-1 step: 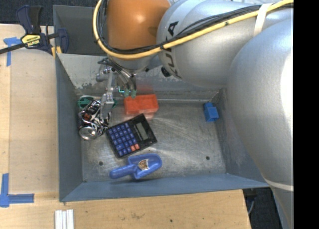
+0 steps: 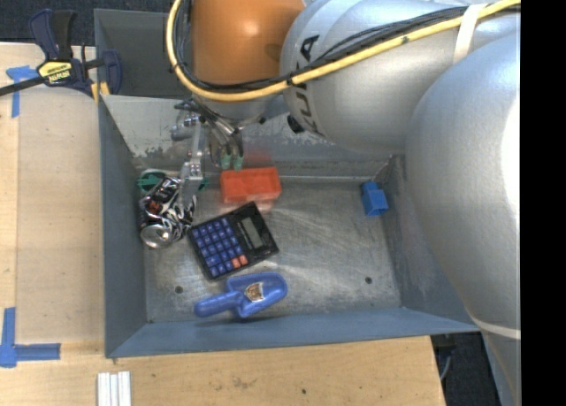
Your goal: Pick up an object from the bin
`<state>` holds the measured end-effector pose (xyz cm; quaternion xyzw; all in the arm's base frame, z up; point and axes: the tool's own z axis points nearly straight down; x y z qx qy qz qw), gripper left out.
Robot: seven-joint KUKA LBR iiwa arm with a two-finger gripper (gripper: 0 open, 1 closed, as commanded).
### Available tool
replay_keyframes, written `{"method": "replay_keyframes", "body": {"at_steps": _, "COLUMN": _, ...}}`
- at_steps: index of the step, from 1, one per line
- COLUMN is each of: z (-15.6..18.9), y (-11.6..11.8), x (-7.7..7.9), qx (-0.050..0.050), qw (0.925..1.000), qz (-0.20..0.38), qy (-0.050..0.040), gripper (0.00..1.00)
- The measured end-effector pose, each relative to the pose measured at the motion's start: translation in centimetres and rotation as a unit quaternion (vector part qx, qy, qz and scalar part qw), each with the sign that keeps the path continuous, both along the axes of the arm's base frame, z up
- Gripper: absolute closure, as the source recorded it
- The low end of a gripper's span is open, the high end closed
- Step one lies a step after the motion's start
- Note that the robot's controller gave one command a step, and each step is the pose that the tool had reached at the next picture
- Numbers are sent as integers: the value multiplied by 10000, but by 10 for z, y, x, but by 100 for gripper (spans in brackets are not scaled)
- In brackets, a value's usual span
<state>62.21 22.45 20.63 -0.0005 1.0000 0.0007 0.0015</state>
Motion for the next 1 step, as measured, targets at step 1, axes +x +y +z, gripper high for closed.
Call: {"method": "replay_keyframes", "body": {"at_steps": 1, "z": -41, "y": -12, "x": -17, "qx": 1, "qw": 9987, "qz": 500, "qy": -17, "gripper": 0}}
